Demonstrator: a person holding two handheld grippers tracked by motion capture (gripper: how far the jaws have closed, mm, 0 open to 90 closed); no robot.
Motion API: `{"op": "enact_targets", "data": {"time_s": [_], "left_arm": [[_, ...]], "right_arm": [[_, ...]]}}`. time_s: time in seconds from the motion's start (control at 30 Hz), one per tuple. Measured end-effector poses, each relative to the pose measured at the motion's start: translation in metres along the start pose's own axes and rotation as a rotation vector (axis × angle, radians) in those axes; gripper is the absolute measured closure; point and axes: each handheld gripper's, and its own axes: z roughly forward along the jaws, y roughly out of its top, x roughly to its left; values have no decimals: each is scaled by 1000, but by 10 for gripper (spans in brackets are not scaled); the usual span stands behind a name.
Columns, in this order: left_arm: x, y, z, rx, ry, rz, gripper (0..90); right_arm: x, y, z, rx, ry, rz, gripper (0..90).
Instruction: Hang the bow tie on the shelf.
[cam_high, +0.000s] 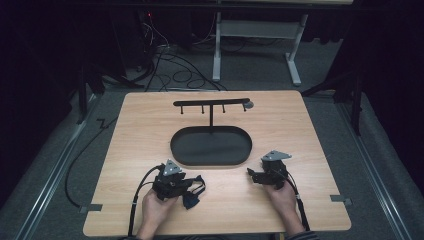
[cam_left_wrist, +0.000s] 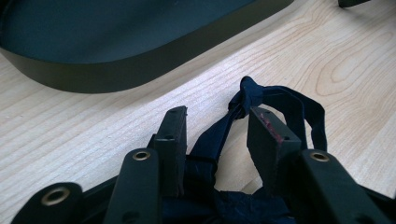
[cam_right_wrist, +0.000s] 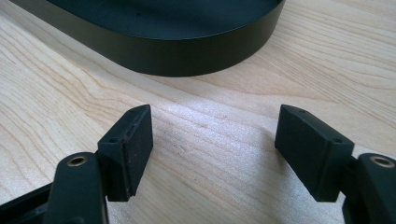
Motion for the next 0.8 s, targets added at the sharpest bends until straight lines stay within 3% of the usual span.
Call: {"op": "enact_targets", "data": {"time_s": [0.8], "left_arm": [[4, -1, 6, 33, 2, 26, 839]], "right_arm": [[0, 0, 0, -1, 1, -1, 292]]}}
